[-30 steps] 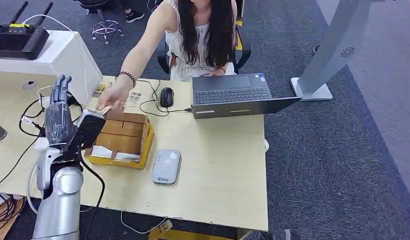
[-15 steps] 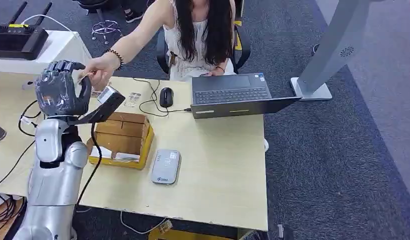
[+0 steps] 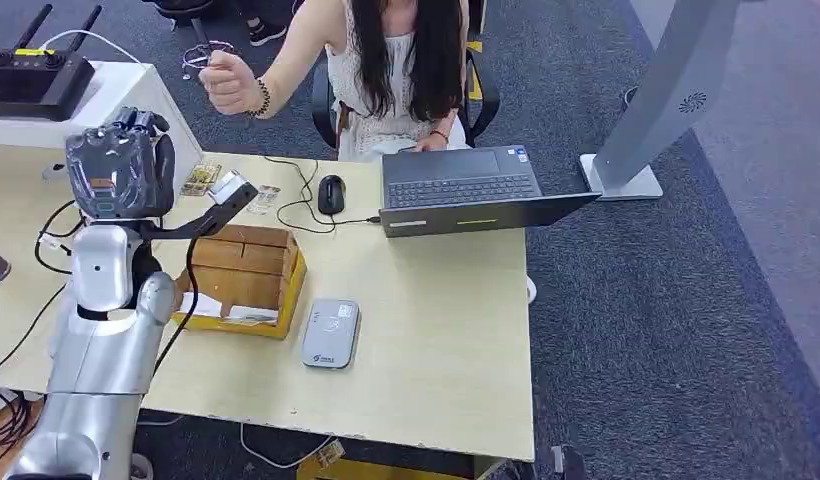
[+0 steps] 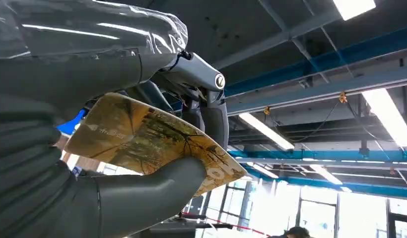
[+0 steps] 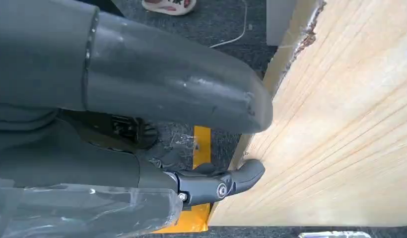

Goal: Pass the card to the sensor for recognition and then transmit it.

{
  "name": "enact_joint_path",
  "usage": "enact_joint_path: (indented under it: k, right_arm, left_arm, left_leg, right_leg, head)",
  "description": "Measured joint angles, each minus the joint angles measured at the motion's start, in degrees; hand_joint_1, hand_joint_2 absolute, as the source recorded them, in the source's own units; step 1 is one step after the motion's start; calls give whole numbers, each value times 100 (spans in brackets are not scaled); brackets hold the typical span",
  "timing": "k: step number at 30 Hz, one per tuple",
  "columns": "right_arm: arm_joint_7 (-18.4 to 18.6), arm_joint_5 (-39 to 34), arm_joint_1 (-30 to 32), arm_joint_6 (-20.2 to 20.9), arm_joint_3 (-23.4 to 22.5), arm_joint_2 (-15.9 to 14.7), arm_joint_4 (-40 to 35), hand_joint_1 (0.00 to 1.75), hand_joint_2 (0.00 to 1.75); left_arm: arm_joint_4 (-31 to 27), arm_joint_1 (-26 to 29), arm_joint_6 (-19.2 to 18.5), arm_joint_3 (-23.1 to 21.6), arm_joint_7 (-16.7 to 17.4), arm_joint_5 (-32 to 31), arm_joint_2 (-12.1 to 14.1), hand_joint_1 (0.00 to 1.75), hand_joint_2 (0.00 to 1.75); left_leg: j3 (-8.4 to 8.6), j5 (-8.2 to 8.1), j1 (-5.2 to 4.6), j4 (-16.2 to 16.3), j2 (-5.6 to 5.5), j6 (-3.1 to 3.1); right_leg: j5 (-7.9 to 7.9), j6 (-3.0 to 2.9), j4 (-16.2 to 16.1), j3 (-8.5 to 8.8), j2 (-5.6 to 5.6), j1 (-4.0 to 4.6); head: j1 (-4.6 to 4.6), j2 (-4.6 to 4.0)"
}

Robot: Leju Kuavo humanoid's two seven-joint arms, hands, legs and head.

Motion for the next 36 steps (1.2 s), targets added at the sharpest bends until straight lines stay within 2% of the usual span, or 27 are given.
enact_joint_path:
  k: [8,13,19,21,25,28,36]
  right_arm:
    - [2,-55,2,-5,50,0,13,0,0]
    - [-2,-216,6,-61,131,-2,24,0,0]
    - [-11,-380,21,-90,166,-2,26,0,0]
    - [-9,-407,23,-90,168,-2,26,0,0]
    - [33,-465,39,-98,212,-2,26,0,0]
    - [46,-474,44,-99,251,-2,22,0,0]
    - [61,-479,48,-98,265,-2,22,0,0]
  left_arm:
    - [70,8,127,0,0,17,-2,175,175]
    - [18,272,121,-52,-255,98,-124,175,175]
    - [-292,1097,-461,-568,-333,-11,-507,175,175]
    - [-350,1255,-522,-722,-321,-18,-566,175,175]
    - [-387,1463,-898,-987,-298,-11,-678,175,175]
    - [-387,1607,-977,-1169,-269,-9,-743,175,175]
    - [-387,1667,-997,-1283,-267,-9,-780,175,175]
  left_leg:
    - [0,0,1,0,0,0]
    - [1,0,1,0,1,0]
    - [-4,-2,-1,0,-1,2]
    - [-5,-2,-1,1,-1,2]
    - [-3,-3,-2,1,-2,3]
    - [-4,-2,1,1,-3,2]
    - [-4,-2,1,0,-1,2]
  right_leg:
    - [1,-1,0,0,0,2]
    - [0,-1,-1,0,1,1]
    - [-1,0,-5,-1,-1,0]
    - [-1,0,-6,-2,-2,-1]
    - [0,0,-6,-2,-4,-3]
    - [0,0,-5,-3,-6,1]
    - [0,0,-4,-3,-3,2]
  head:
    - [-2,0]
    - [-2,0]
    - [0,0]
    - [0,0]
    - [-4,0]
    - [0,0]
    - [-2,0]
